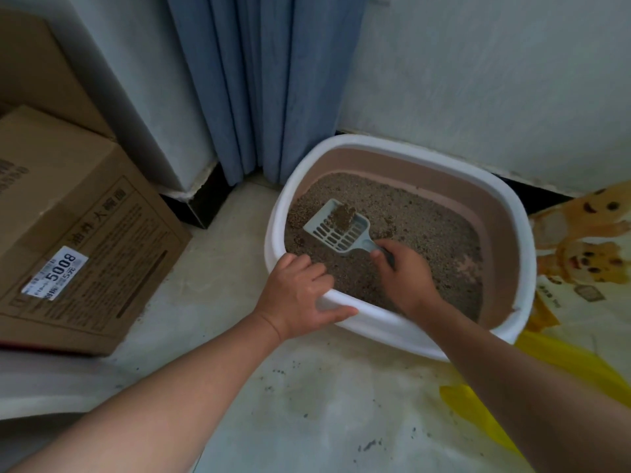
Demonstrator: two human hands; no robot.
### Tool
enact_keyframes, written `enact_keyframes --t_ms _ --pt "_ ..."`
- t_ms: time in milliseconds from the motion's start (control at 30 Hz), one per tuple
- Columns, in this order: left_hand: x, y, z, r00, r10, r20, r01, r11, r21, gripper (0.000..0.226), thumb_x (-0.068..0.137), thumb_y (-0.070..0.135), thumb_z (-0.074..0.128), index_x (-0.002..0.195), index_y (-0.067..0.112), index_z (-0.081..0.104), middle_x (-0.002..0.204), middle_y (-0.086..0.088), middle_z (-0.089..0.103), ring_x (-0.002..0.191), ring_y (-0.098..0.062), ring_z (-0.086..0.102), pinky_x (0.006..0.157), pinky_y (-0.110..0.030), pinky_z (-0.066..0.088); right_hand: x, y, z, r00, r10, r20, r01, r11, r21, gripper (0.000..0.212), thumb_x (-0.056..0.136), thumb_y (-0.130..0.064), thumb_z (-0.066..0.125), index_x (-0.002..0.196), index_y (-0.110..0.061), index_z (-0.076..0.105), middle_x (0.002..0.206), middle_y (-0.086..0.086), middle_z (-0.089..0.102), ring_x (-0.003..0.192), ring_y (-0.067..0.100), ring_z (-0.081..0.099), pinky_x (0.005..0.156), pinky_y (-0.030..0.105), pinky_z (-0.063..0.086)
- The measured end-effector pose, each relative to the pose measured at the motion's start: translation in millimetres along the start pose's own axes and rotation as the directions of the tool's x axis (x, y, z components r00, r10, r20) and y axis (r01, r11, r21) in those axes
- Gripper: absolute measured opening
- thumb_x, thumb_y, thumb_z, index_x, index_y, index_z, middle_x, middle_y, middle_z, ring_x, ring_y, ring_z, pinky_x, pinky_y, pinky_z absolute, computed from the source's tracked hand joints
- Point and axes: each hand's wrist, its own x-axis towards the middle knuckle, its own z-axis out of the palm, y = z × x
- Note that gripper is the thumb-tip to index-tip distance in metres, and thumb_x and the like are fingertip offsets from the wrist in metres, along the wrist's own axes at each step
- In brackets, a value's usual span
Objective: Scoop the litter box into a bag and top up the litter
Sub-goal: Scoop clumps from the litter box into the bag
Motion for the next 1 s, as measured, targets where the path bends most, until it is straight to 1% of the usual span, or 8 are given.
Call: enact_keyframes --t_ms 200,367,500,567,767,867,933,1000 --pt "2 2 -6 0.998 0.005 0.057 -0.006 1.0 0.011 0.063 0.09 0.073 0.047 0.065 0.017 0.058 0.068 0.002 0.053 0.068 -0.022 0.046 0.069 -0.035 0.033 -21 -4 -21 0.995 -0.098 -0.034 0.095 0.992 -0.078 0.024 0.104 -0.031 0.045 0.117 -0.022 0.063 0.074 -0.009 0.054 0.063 0.006 0.05 0.052 0.027 0.033" --pt "2 4 -12 0.992 -0.012 0.128 0.007 0.999 0.042 0.06 0.09 0.071 0.048 0.069 0.017 0.062 0.071 0.003 0.055 0.071 -0.021 0.049 0.072 -0.035 0.032 -40 1 -51 0.988 -0.127 -0.083 0.118 0.988 -0.103 0.022 0.103 -0.031 0.046 0.115 -0.023 0.063 0.082 -0.006 0.056 0.066 0.007 0.051 0.057 0.03 0.035" --pt "3 9 -17 0.985 -0.034 0.17 0.023 0.997 0.068 0.058 0.088 0.072 0.049 0.071 0.017 0.062 0.072 0.003 0.056 0.071 -0.021 0.05 0.074 -0.035 0.034 -60 10 -84 0.979 -0.147 -0.141 0.128 0.982 -0.139 0.025 0.103 -0.03 0.047 0.119 -0.02 0.063 0.082 -0.01 0.052 0.064 0.001 0.048 0.053 0.02 0.031" --pt "5 13 -19 0.984 -0.046 0.169 0.035 0.997 0.067 0.057 0.086 0.071 0.051 0.07 0.018 0.061 0.072 0.003 0.055 0.07 -0.021 0.051 0.074 -0.035 0.037 -73 18 -101 0.974 -0.131 -0.186 0.11 0.987 -0.121 0.025 0.104 -0.03 0.046 0.121 -0.021 0.063 0.084 -0.011 0.054 0.066 0.003 0.049 0.054 0.024 0.032" --pt "25 73 1 0.974 0.139 0.179 -0.128 0.989 -0.073 0.04 0.091 0.054 0.054 0.078 0.017 0.063 0.078 0.001 0.055 0.074 -0.022 0.052 0.067 -0.036 0.037 -119 64 -131 0.958 -0.038 -0.286 0.011 0.995 -0.095 0.03 0.103 -0.033 0.045 0.125 -0.02 0.061 0.094 -0.01 0.061 0.077 0.01 0.056 0.062 0.028 0.039" --pt "41 102 13 0.95 0.235 0.205 -0.208 0.967 -0.147 0.037 0.092 0.049 0.054 0.08 0.016 0.065 0.078 -0.001 0.058 0.073 -0.023 0.054 0.064 -0.035 0.04 -151 91 -143 0.952 0.002 -0.306 -0.043 0.991 -0.127 0.03 0.103 -0.031 0.046 0.125 -0.02 0.061 0.097 -0.01 0.061 0.077 0.009 0.056 0.061 0.03 0.041" --pt "46 112 18 0.941 0.257 0.219 -0.222 0.96 -0.17 0.038 0.093 0.05 0.052 0.08 0.016 0.065 0.076 -0.001 0.059 0.07 -0.023 0.055 0.061 -0.033 0.04 -172 109 -151 0.951 0.01 -0.308 -0.065 0.984 -0.167 0.027 0.102 -0.03 0.047 0.122 -0.019 0.062 0.094 -0.011 0.06 0.075 0.011 0.057 0.06 0.029 0.04" --pt "44 117 19 0.941 0.249 0.231 -0.215 0.963 -0.162 0.041 0.094 0.052 0.047 0.079 0.018 0.064 0.073 0.0 0.06 0.067 -0.023 0.057 0.058 -0.031 0.038 -190 127 -157 0.946 0.008 -0.324 -0.076 0.977 -0.199 0.025 0.102 -0.031 0.048 0.117 -0.017 0.063 0.094 -0.004 0.064 0.079 0.019 0.061 0.061 0.033 0.046"
